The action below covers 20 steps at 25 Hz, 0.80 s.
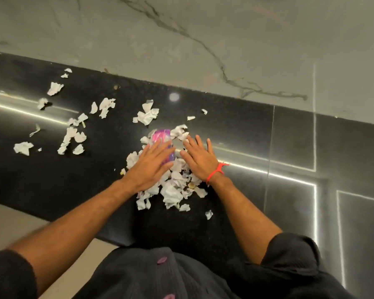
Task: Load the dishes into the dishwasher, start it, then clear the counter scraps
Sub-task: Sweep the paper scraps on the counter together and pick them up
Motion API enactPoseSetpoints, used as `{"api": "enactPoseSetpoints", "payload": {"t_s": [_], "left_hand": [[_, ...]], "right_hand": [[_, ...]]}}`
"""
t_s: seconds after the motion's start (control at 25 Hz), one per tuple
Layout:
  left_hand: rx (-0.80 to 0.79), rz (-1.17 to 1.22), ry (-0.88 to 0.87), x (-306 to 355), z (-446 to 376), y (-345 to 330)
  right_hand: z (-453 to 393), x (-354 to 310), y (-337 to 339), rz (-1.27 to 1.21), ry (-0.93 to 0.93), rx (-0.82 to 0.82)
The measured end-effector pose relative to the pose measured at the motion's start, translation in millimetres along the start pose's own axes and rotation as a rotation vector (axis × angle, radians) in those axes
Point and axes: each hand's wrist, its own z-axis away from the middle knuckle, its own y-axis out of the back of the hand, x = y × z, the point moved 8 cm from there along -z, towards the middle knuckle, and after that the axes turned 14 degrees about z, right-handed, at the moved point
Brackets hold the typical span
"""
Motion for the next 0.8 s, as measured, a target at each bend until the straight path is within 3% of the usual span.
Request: {"api": "enactPoseSetpoints", "payload": {"t_s": [0.12,0.2,0.24,0.4,0.48,0.56,0.72,0.8], "left_hand": [[0.088,0.037,0.082,-15.3,56.9,-1.9],[0.109,-0.022,0.122,-14.3,85.7,-8.6],[0.106,-0.055,0.160,-14.3,96.4,-13.9],[0.119,-0.082,0.291,-19.5,118.0,-30.1],[0.139,-0.039,0.288,-21.1,119.0,-29.9],[0.190,-0.010,0.293,-20.6,121.8,-24.5],[0.370,0.011,0.336,-14.8,139.4,-11.4],[0.371,0.084,0.283,-10.4,148.9,-17.9]], "right_hand": [[31.5,-8.7,22.9,-0.405,0.012,0.150],[67.7,8.9,45.7,-0.334,0.000,0.302],[87.3,18.6,47.2,-0.228,-0.011,0.288],[156.5,25.3,-1.2,0.127,-0.162,-0.173],[165.0,2.2,-20.3,0.136,-0.187,-0.278],[151.4,-24.9,-28.8,-0.016,-0.166,-0.231],[118.6,-52.8,-19.8,-0.474,-0.183,0.016],[114.8,-49.8,-5.6,-0.521,-0.205,0.111]]}}
